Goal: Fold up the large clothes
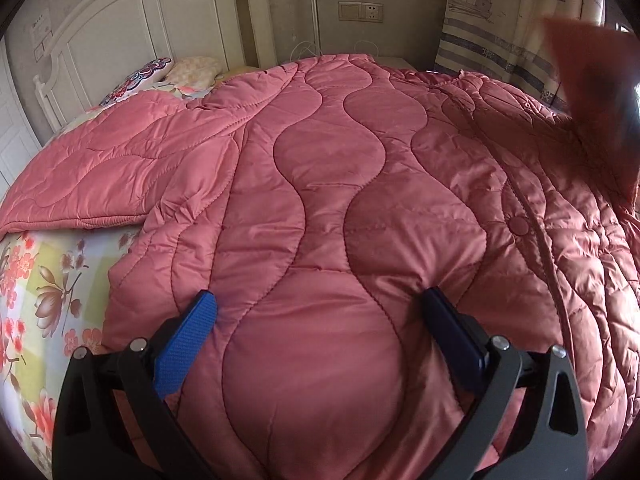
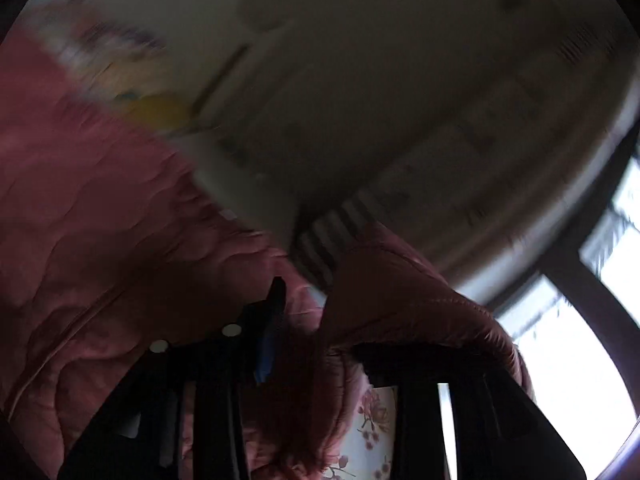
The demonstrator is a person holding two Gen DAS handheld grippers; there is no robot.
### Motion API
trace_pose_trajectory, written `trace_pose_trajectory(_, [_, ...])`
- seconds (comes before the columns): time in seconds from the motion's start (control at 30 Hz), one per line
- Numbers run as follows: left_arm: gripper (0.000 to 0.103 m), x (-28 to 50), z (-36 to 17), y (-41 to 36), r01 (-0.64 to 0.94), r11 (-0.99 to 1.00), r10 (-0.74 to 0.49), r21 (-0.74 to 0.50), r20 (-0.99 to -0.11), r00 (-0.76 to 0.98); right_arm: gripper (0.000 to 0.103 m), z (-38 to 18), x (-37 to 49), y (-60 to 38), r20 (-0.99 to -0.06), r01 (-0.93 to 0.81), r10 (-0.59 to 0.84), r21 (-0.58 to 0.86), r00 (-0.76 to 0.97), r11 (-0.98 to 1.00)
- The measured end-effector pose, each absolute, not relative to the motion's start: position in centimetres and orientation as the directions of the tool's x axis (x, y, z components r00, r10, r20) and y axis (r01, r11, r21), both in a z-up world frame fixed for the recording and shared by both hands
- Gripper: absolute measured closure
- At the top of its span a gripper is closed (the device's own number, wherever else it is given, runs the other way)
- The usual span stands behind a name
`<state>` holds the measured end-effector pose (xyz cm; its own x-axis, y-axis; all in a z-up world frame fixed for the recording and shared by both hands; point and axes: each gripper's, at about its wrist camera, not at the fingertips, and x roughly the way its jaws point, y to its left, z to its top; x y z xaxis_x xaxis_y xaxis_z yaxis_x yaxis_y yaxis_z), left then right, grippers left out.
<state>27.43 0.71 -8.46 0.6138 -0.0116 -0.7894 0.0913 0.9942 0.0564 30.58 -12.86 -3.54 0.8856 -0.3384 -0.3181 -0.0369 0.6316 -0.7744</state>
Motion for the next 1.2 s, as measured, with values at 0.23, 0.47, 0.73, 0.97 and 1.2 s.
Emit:
trace_pose_trajectory(0.23, [0.002, 27.3, -8.5, 0.9, 0.094, 0.994, -0.016, 0.053, -0.788, 0.615, 0.025, -9.9, 29.5, -13.7, -0.561, -0.169, -0.263, -0.602, 0.785, 0.78])
trace_pose_trajectory(0.47, [0.002, 27.3, -8.5, 0.8, 0.094, 0.994, -0.016, 0.053, -0.787, 0.616, 0.02, -6.4, 25.9, -28.9, -0.604, 0.103, -0.101, -0.031, 0.79, 0.994])
trace_pose_trajectory(0.73, [0.002, 27.0, -8.5, 0.7, 0.114, 0.992, -0.034, 0.047, -0.783, 0.621, 0.03, -11.6, 25.8, -39.4, -0.751, 0.376, -0.125, 0.173, 0.648, 0.91])
trace_pose_trajectory(0.97, [0.002, 27.3, -8.5, 0.6, 0.105, 0.993, -0.028, 0.048, -0.785, 0.619, 0.03, -10.9, 27.5, -35.4, -0.7, 0.265, -0.299, -0.16, 0.648, 0.951])
trace_pose_trajectory(1.2, [0.002, 27.3, -8.6, 0.6, 0.105, 0.993, -0.027, 0.048, -0.785, 0.619, 0.013, -11.1, 30.1, -40.2, -0.732, 0.468, -0.263, 0.085, 0.628, 0.88])
